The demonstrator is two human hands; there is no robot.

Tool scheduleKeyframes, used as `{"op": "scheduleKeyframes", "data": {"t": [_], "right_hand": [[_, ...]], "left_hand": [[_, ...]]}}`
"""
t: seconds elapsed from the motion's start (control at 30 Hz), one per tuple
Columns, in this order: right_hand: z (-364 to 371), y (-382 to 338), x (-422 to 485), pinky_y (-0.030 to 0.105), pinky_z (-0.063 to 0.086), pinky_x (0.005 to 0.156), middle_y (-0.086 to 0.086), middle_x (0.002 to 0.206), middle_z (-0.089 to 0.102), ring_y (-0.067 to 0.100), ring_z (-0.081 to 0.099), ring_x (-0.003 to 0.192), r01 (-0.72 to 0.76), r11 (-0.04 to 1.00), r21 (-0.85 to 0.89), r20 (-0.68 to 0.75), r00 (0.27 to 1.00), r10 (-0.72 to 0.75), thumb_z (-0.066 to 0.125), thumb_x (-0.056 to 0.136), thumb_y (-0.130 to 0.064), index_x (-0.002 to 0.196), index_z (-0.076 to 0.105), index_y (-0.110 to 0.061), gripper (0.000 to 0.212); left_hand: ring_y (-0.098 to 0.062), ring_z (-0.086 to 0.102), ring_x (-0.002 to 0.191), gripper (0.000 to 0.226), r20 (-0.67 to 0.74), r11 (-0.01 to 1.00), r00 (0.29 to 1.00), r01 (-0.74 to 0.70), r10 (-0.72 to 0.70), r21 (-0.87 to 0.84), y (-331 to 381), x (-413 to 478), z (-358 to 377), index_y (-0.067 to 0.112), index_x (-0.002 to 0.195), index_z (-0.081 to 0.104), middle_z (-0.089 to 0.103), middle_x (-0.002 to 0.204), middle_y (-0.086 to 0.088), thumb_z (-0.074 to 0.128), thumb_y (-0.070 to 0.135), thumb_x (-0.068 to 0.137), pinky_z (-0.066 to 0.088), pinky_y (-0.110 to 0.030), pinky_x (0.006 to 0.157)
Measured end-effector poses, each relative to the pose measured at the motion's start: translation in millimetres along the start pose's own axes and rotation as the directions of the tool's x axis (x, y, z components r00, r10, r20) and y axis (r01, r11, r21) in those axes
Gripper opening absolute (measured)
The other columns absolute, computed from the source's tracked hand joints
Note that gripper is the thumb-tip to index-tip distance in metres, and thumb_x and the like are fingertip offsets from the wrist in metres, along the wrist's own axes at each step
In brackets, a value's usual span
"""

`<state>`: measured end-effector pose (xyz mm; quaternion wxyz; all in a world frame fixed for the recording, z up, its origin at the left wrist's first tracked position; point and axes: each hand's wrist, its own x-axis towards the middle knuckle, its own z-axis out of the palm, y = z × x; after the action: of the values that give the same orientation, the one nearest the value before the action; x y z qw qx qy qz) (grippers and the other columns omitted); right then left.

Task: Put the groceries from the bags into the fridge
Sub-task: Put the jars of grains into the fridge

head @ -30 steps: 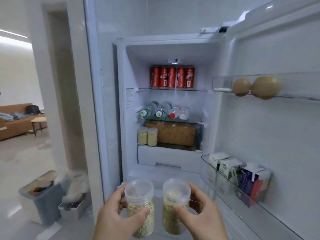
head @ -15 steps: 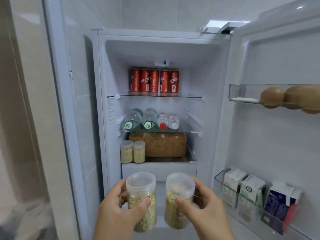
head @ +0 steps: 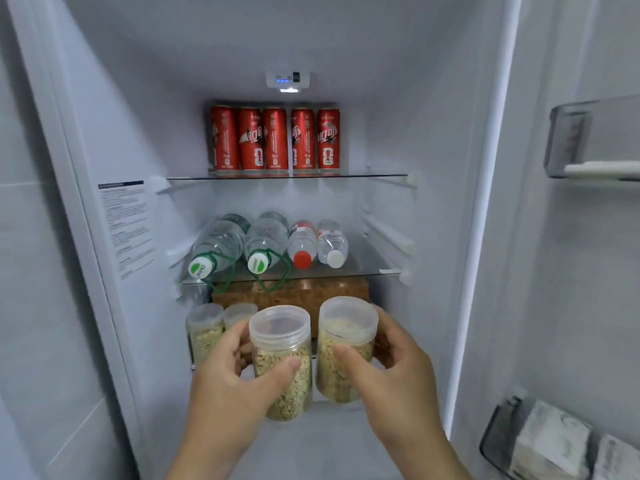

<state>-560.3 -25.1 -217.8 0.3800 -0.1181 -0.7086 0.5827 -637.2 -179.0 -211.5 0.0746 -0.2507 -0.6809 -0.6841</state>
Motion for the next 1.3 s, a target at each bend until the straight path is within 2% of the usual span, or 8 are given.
{"op": "scheduleKeyframes", "data": {"t": [0.2,0.27,0.37,0.47,0.73,0.93,1.1,1.3], "right_hand": [[3.9,-4.0,39.0,0.015,0.053,0.071,-0.02,0.098,0.073,-0.002,0.068,0.089,0.063,0.998,-0.003,-0.056,0.996,-0.063,0.079,0.073,-0.012,0.101,0.07,-0.041,0.041],[5.0,-8.5,53.0,0.021,0.056,0.072,-0.019,0.097,0.073,-0.001,0.068,0.087,0.083,0.996,-0.014,-0.106,0.991,-0.084,0.079,0.075,-0.015,0.103,0.071,-0.038,0.038],[8.5,-15.4,72.5,0.033,0.059,0.08,-0.017,0.098,0.074,0.0,0.069,0.088,0.092,0.994,-0.066,-0.162,0.981,-0.102,0.078,0.076,-0.021,0.107,0.071,-0.036,0.035],[11.0,-24.5,89.8,0.035,0.06,0.078,-0.019,0.097,0.073,0.0,0.069,0.088,0.095,0.992,-0.078,-0.206,0.972,-0.109,0.078,0.076,-0.025,0.107,0.071,-0.037,0.034],[17.6,-35.2,162.5,0.025,0.054,0.066,-0.017,0.082,0.069,-0.002,0.064,0.076,0.034,0.956,-0.291,-0.35,0.926,-0.139,0.074,0.079,-0.033,0.091,0.067,-0.031,0.014],[18.4,-8.3,206.8,0.03,0.056,0.066,-0.013,0.081,0.068,0.01,0.066,0.077,-0.044,0.913,-0.405,-0.394,0.91,-0.131,0.075,0.078,-0.035,0.085,0.065,-0.026,0.015],[21.5,0.0,219.7,0.022,0.04,0.053,-0.012,0.075,0.063,0.012,0.061,0.071,-0.062,0.877,-0.476,-0.367,0.921,-0.134,0.075,0.079,-0.037,0.078,0.059,-0.022,0.022],[30.3,0.6,223.1,0.03,0.047,0.07,-0.001,0.096,0.065,0.021,0.06,0.085,-0.109,0.799,-0.591,-0.326,0.939,-0.113,0.067,0.086,-0.042,0.099,0.058,-0.022,0.026]], "left_hand": [[-0.012,0.07,0.089,0.048,0.035,0.997,0.998,-0.058,0.06,-0.05,-2.9,46.3,17.3,0.029,0.1,0.07,0.075,0.095,0.007,0.086,0.023,0.056,0.056,-0.03,0.076],[-0.013,0.07,0.091,0.052,0.045,0.995,0.994,-0.094,0.096,-0.044,-1.0,65.0,25.2,0.029,0.102,0.069,0.075,0.097,0.007,0.081,0.039,0.053,0.057,-0.037,0.08],[-0.013,0.07,0.091,0.044,0.071,0.989,0.987,-0.14,0.142,-0.041,0.5,90.8,35.3,0.03,0.102,0.07,0.075,0.096,0.009,0.083,0.031,0.059,0.056,-0.045,0.084],[-0.01,0.07,0.088,0.04,0.076,0.984,0.981,-0.174,0.177,-0.049,7.4,110.2,42.0,0.026,0.104,0.071,0.075,0.094,0.011,0.085,0.018,0.067,0.058,-0.042,0.082],[-0.005,0.069,0.089,0.043,0.084,0.983,0.983,-0.158,0.165,-0.091,25.1,174.2,44.3,0.025,0.107,0.07,0.074,0.095,0.012,0.081,0.037,0.067,0.059,-0.04,0.08],[0.002,0.066,0.088,0.04,0.105,0.981,0.975,-0.192,0.195,-0.041,28.8,193.2,47.3,0.026,0.108,0.068,0.071,0.096,0.017,0.08,0.036,0.071,0.055,-0.02,0.071],[0.004,0.062,0.086,0.033,0.083,0.986,0.983,-0.165,0.165,0.0,26.5,203.5,52.6,0.032,0.101,0.063,0.066,0.091,0.021,0.08,0.035,0.073,0.046,-0.012,0.062],[0.004,0.062,0.084,0.034,0.053,0.987,0.987,-0.153,0.15,0.056,20.1,212.6,54.3,0.03,0.099,0.062,0.066,0.09,0.018,0.081,0.034,0.072,0.049,-0.017,0.066]]}}
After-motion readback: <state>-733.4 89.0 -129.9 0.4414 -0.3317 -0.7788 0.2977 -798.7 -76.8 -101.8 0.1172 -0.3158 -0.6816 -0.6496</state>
